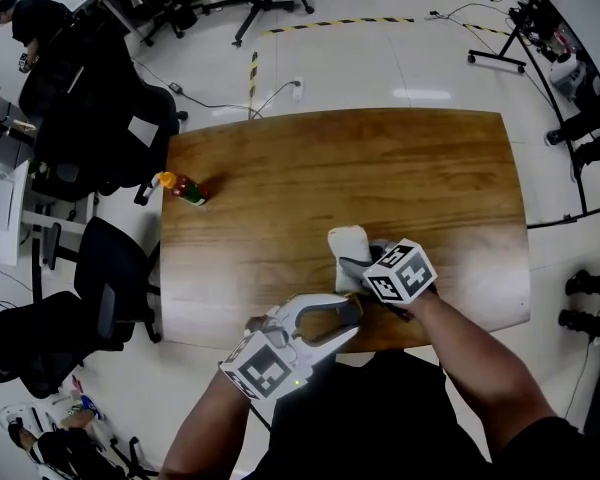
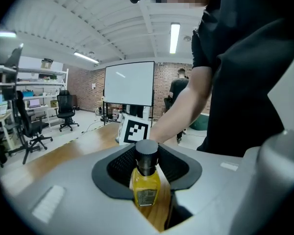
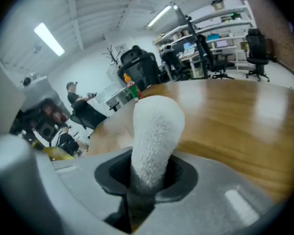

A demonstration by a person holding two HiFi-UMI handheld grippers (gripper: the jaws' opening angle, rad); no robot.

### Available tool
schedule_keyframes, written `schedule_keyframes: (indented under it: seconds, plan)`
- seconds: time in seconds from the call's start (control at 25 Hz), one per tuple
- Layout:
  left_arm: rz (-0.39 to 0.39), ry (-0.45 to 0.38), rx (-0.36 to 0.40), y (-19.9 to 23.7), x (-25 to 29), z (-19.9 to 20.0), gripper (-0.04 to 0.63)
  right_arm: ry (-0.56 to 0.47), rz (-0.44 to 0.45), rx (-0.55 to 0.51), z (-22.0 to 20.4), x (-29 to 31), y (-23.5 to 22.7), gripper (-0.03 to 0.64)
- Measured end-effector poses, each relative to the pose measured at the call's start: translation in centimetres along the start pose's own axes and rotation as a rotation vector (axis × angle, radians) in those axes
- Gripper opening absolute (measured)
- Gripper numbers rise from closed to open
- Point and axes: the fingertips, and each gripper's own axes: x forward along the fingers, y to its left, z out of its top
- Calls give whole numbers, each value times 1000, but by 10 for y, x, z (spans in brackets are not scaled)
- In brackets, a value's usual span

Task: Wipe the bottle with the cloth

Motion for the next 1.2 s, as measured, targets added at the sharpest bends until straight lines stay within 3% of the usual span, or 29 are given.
schedule_keyframes:
  seconds: [0.2,0.48,0.76,0.96,1.2]
  plan:
    - [68,-2,-43,4,3,1,163,-145,-66,86,-1,-63,-7,80]
    - [68,19,-10,-1,1,0,166,-159,-33,177,-52,-106,31,80]
    - [90,9,-13,2,3,-1,165,-116,79,173,-104,-80,126,80]
    - [100,7,1,2,12,2,163,-259,104,184,-67,-45,168,80]
    - [76,13,17,4,14,4,163,-459,-70,223,-28,-33,149,80]
